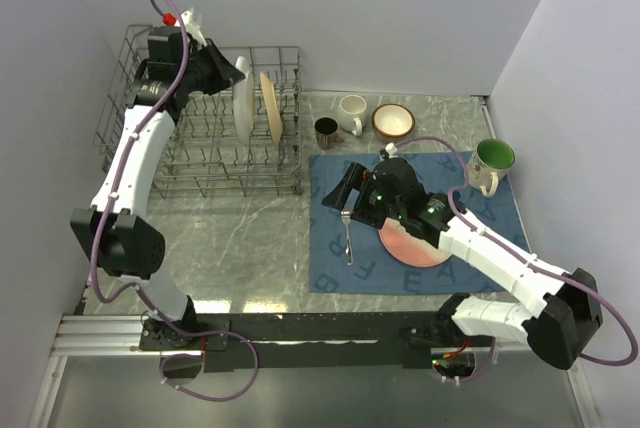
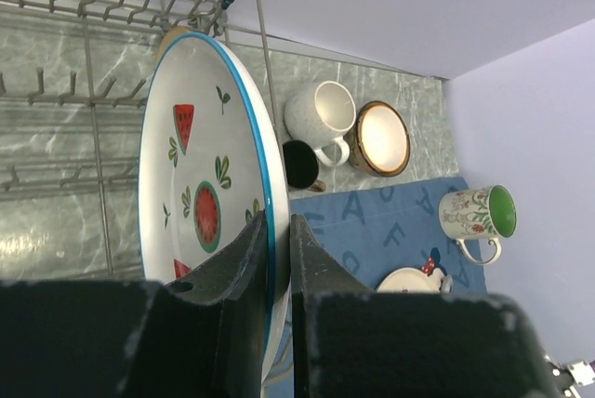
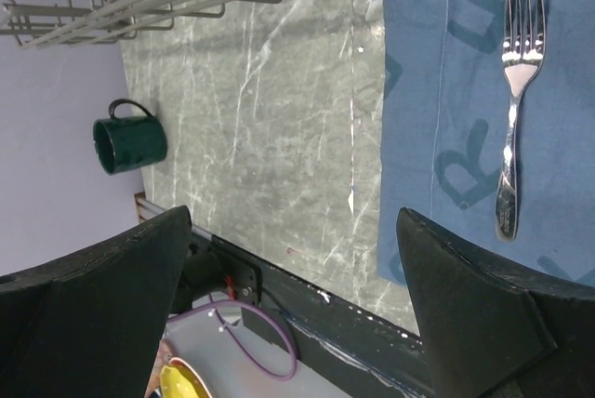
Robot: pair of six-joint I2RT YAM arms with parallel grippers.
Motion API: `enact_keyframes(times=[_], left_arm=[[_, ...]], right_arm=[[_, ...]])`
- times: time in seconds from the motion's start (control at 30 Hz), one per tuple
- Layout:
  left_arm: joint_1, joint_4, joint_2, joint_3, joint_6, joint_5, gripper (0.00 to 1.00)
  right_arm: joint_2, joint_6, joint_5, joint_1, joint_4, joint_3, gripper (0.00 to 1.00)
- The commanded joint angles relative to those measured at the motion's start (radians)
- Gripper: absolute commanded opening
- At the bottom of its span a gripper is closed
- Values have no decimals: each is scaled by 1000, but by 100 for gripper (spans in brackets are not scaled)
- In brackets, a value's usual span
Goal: Load the mixed dishes into the dish rack
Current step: Insert the plate into the dish rack
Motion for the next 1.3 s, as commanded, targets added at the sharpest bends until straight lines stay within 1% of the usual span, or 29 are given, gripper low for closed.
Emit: enact_keyframes(times=[0.0, 0.23, 0.47, 0.73, 0.87, 1.07, 1.27], left_arm=[[14, 160, 22, 120, -13, 64, 1], [22, 184, 125, 165, -33, 39, 1], [26, 230, 157, 156, -59, 54, 1], [29, 244, 138, 154, -62, 47, 1], [31, 232, 124, 171, -63, 56, 1], [31, 260, 98, 139, -89, 80, 1], [31, 257, 79, 150, -94, 87, 1]], right_arm=[[20, -13, -13, -26, 2, 66, 100], [49, -21, -50, -63, 2, 83, 100], [60, -27, -65, -84, 4, 83, 100], [63, -32, -76, -97, 5, 86, 100], [66, -33, -77, -95, 9, 88, 100], [71, -26, -85, -97, 24, 80, 100], [72, -26, -85, -98, 24, 82, 100]])
